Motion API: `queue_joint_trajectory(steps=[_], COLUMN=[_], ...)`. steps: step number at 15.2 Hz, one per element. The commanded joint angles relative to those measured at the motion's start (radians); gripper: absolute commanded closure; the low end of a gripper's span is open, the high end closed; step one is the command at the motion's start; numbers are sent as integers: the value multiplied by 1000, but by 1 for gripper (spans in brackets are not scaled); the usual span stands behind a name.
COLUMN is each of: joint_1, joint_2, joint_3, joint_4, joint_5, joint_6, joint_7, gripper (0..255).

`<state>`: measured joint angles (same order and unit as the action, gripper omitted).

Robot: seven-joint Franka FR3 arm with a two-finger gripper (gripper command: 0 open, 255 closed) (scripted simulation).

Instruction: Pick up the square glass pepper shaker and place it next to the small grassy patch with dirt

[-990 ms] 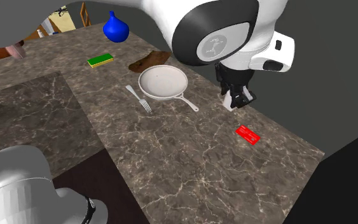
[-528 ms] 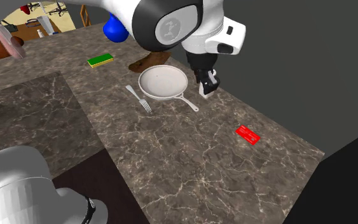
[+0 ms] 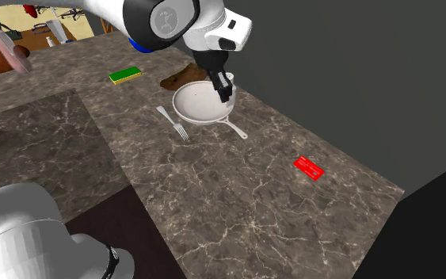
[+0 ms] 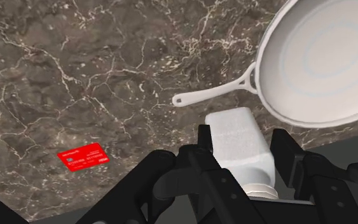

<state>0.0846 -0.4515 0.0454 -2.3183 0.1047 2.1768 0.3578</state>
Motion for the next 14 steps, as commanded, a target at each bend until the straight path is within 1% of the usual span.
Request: queue_joint_trajectory(steps=[1, 7, 14], joint_1=[16, 57, 93], joint_2=[-9, -4, 52], joint_3=[45, 169, 318], joint_4=[-12, 1, 68], joint_5=[2, 6, -10], joint_6=[7, 12, 11], joint_7=[60, 219, 412], gripper=[255, 255, 255])
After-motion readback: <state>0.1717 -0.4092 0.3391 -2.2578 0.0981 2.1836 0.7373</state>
